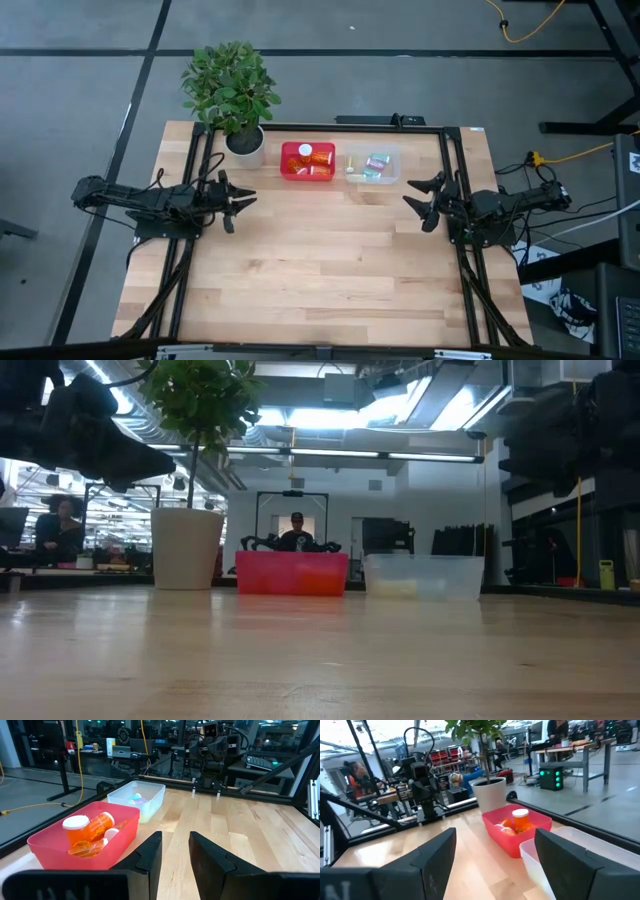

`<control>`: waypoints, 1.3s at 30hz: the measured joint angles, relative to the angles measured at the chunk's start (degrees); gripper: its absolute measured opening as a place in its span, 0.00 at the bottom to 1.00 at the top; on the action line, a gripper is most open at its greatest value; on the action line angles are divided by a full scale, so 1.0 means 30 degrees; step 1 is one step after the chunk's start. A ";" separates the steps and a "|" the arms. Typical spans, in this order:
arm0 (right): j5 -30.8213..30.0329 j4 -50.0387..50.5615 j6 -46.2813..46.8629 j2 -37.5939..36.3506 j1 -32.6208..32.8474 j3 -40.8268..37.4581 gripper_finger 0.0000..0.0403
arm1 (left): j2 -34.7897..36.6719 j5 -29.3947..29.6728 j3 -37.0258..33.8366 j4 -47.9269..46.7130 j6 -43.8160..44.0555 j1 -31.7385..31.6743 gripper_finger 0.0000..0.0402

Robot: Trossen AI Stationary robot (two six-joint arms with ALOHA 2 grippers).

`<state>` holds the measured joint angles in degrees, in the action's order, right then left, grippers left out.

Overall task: Pick and place medicine bottles into bin by pill shape (circle, oval)
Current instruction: Return to Home Position

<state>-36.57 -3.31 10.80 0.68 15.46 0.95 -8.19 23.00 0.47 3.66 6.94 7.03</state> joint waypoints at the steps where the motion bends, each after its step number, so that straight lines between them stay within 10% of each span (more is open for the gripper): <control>1: 0.0124 0.0007 0.0096 0.0089 0.0000 0.0000 0.67 | 0.0000 0.0007 0.0000 0.0001 -0.0006 0.0000 0.23; 39: 0.0069 0.0000 0.0812 0.0701 0.0000 0.0000 0.67 | 0.0004 0.0007 0.0000 0.0001 -0.0006 0.0007 0.23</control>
<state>-36.36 -3.31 13.23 2.79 15.46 0.95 -8.17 23.03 0.47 3.66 6.92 7.05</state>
